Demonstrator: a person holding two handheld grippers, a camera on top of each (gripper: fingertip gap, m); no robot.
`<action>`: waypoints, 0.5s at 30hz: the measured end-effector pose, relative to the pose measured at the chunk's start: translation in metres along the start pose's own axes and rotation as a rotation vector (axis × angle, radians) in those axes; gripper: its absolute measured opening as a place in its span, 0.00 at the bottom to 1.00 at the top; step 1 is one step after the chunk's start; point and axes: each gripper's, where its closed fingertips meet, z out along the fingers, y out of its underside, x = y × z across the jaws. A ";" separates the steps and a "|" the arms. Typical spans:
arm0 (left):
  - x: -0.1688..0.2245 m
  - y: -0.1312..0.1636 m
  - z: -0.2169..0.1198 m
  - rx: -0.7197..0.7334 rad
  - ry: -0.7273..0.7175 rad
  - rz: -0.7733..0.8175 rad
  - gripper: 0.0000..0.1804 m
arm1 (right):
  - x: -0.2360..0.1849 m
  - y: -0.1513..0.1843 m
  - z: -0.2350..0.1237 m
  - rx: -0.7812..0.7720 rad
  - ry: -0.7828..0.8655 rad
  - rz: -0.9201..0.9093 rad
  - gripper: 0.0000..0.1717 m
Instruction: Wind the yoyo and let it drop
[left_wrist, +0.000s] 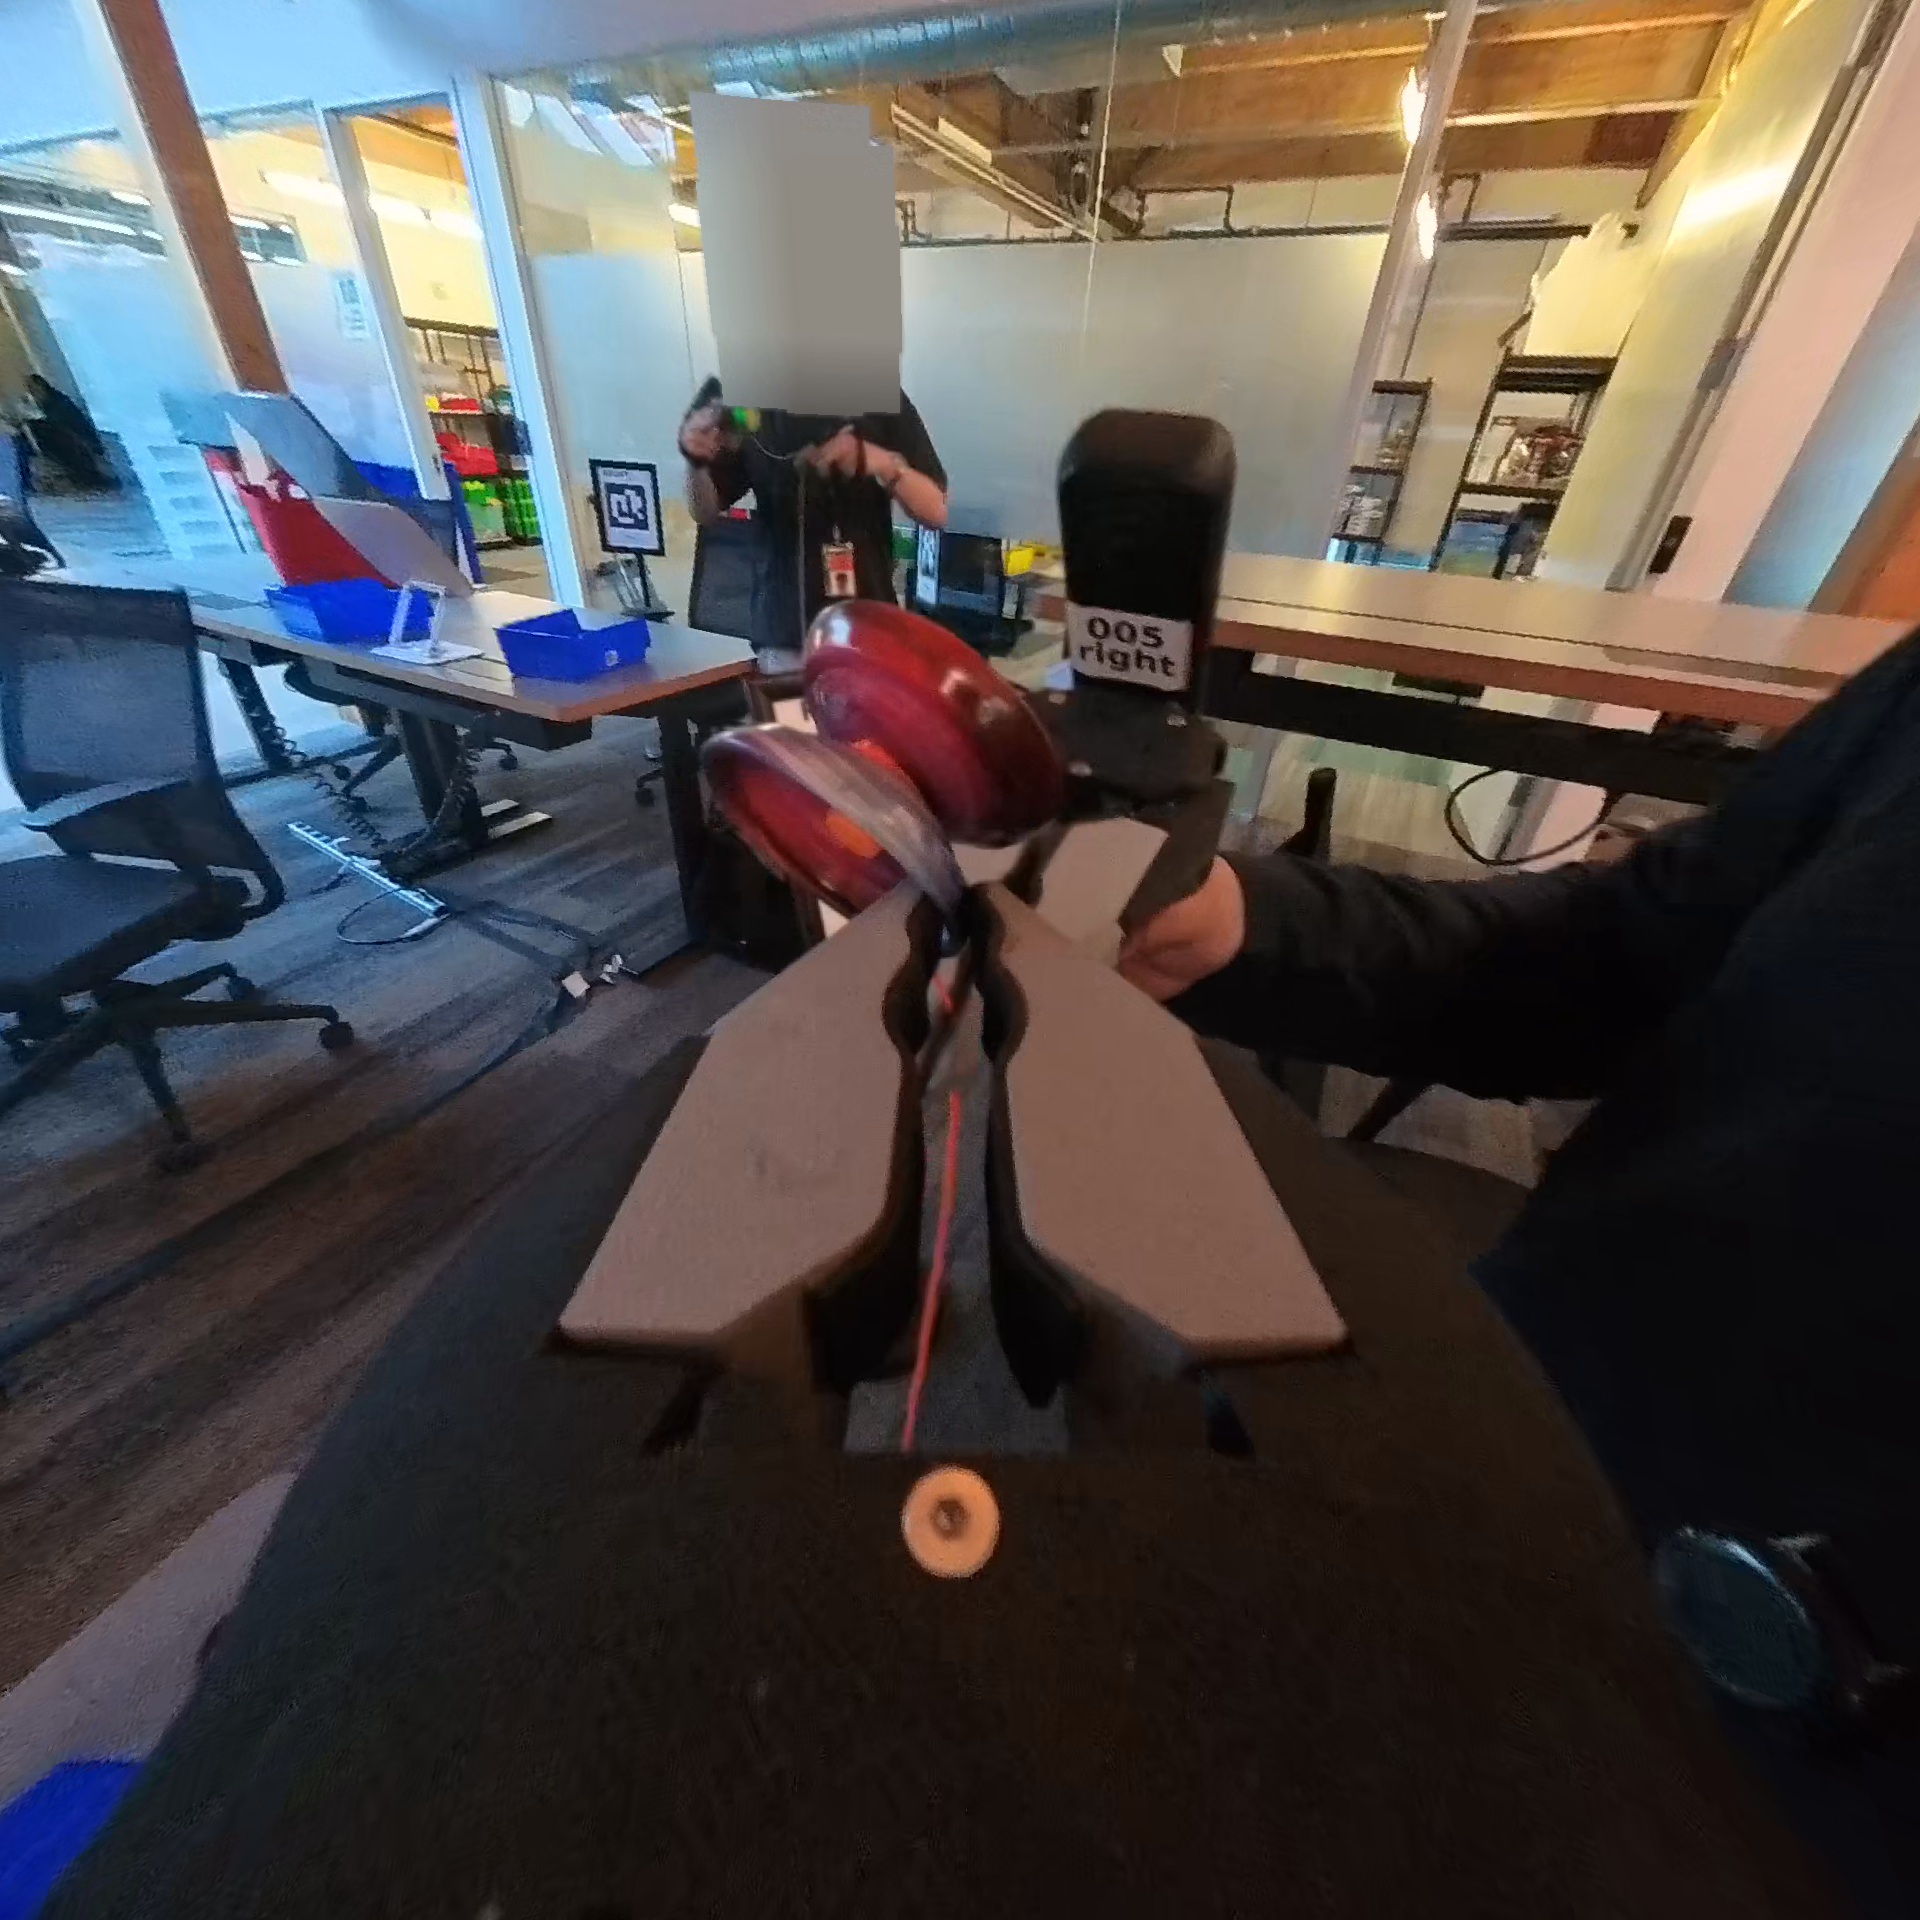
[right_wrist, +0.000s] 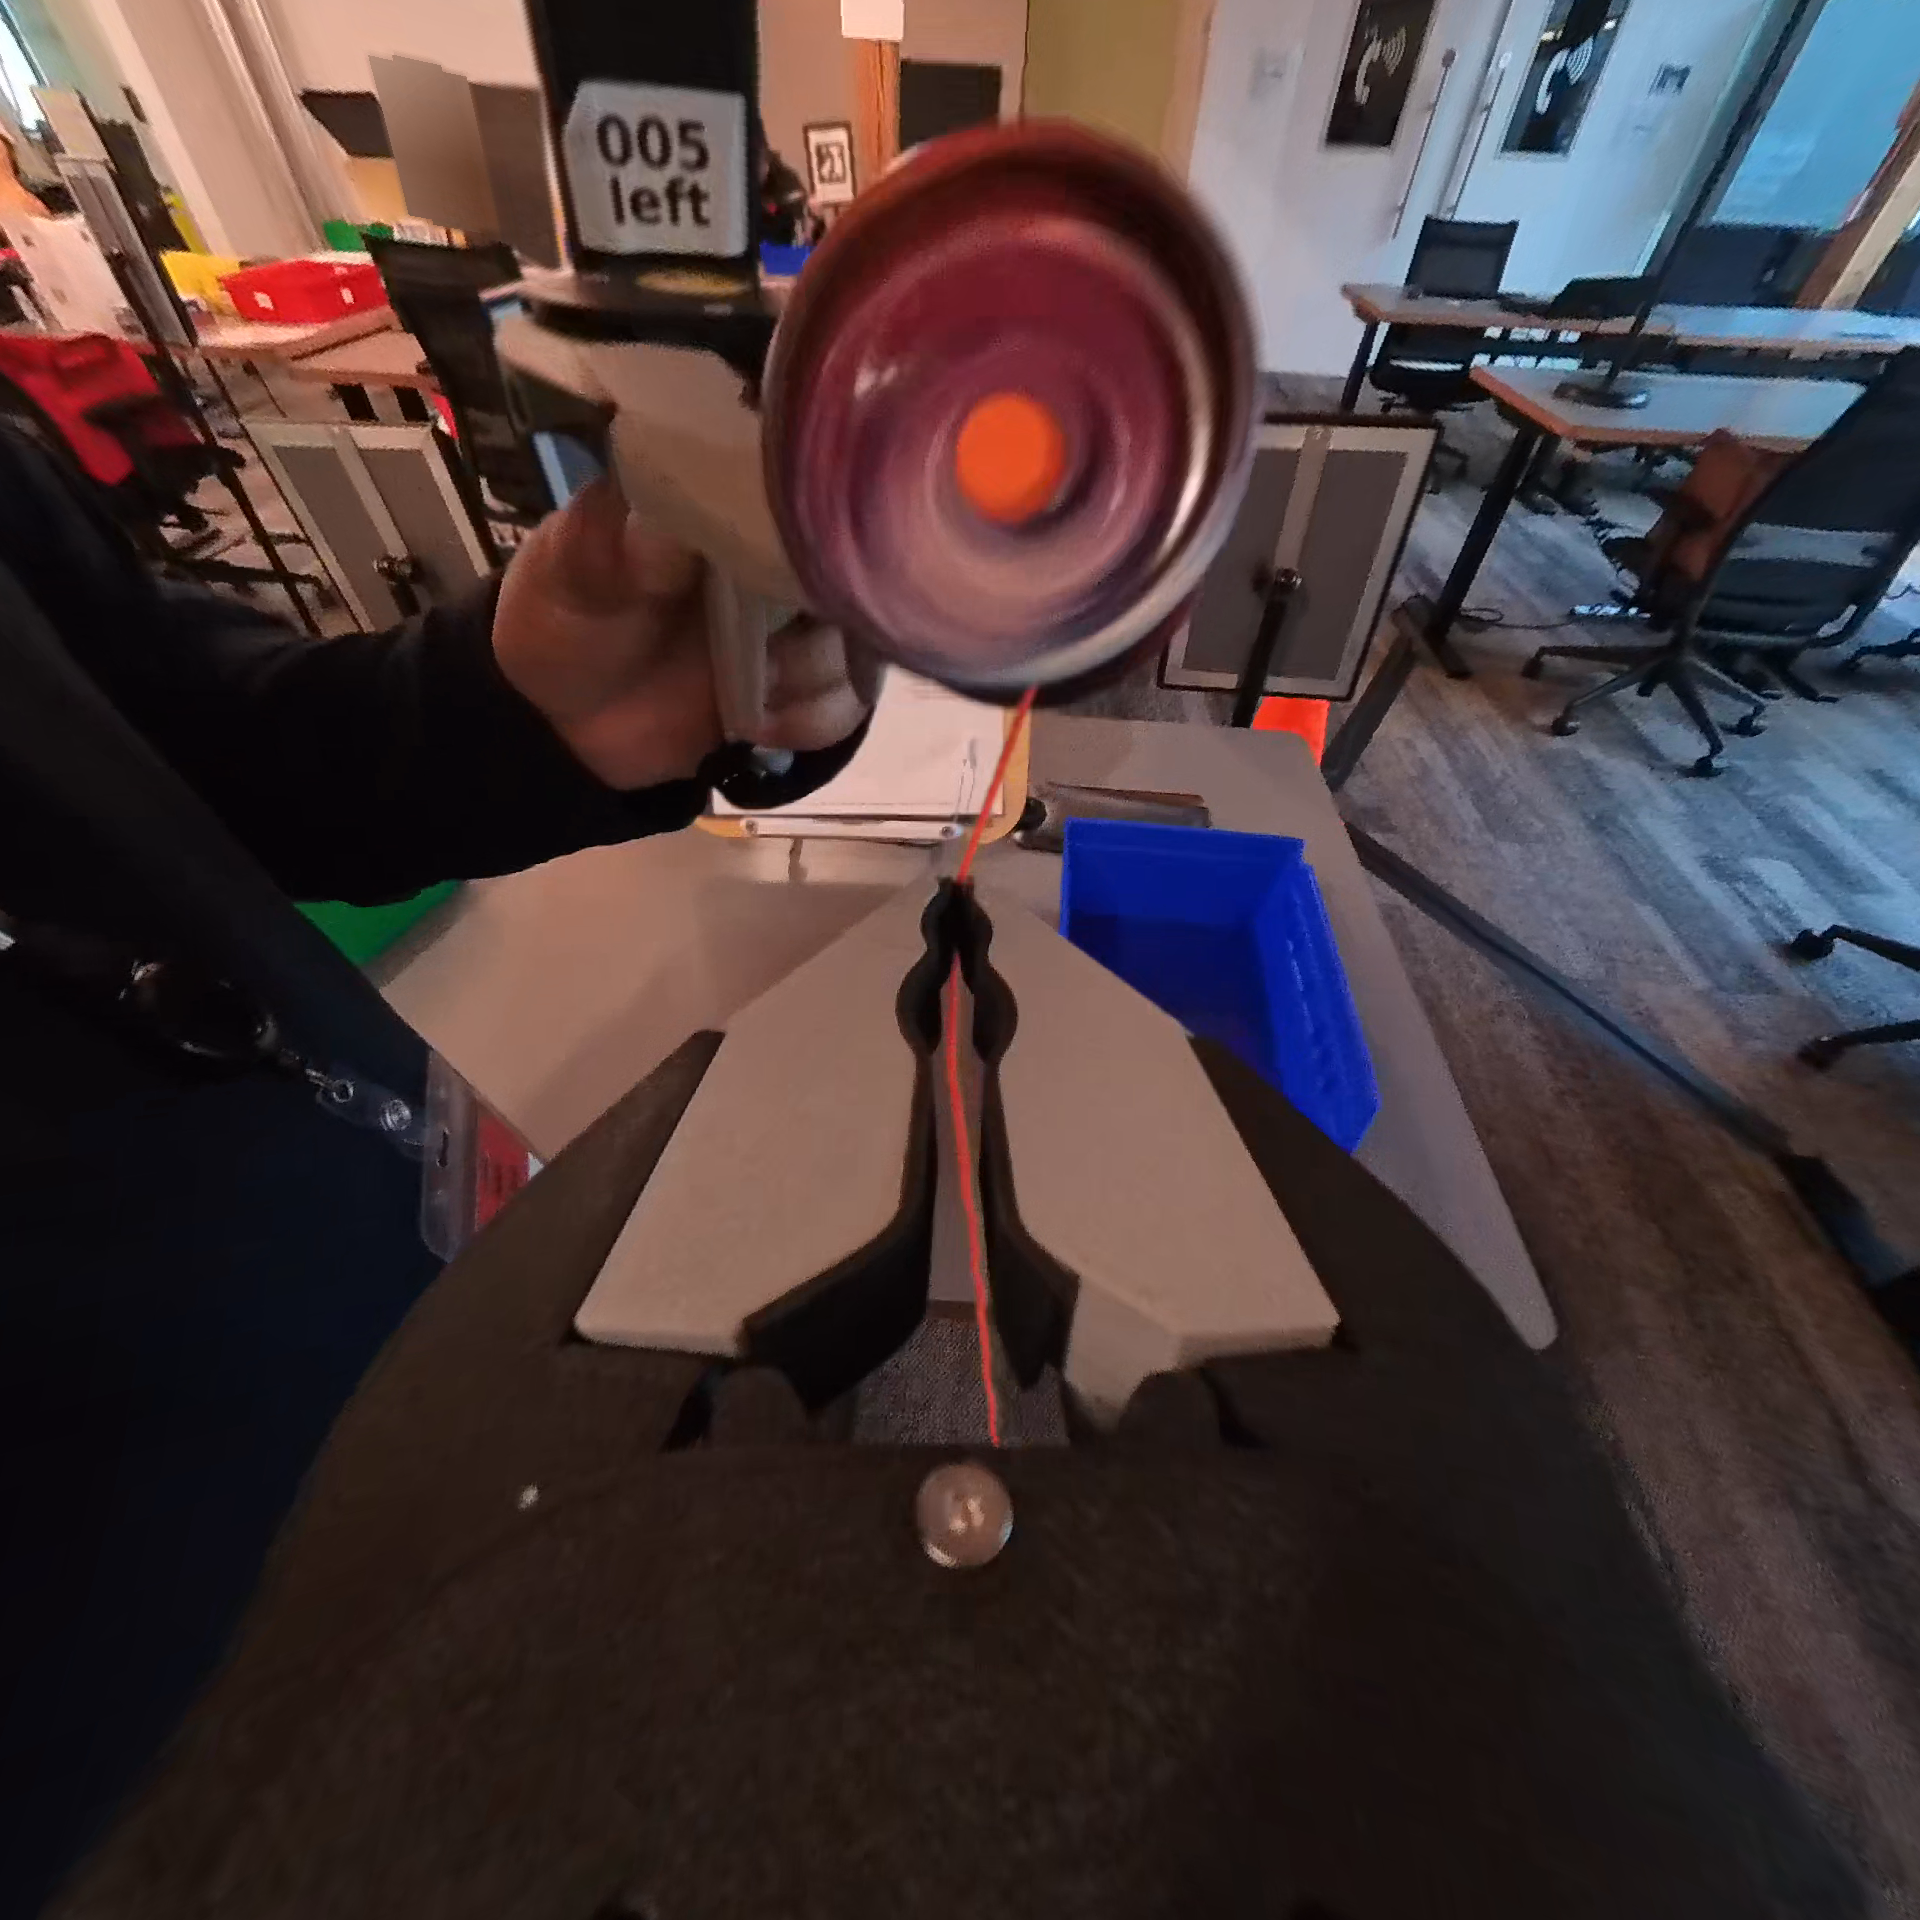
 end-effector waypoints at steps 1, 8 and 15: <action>-0.005 -0.002 -0.001 0.004 -0.022 0.008 0.01 | -0.003 0.000 0.003 -0.005 -0.005 0.003 0.00; -0.048 -0.028 0.004 -0.072 -0.201 0.119 0.01 | -0.014 -0.001 0.015 0.023 -0.119 0.063 0.00; -0.090 -0.015 0.015 -0.271 -0.455 0.294 0.01 | -0.002 -0.034 -0.026 0.077 -0.218 0.101 0.00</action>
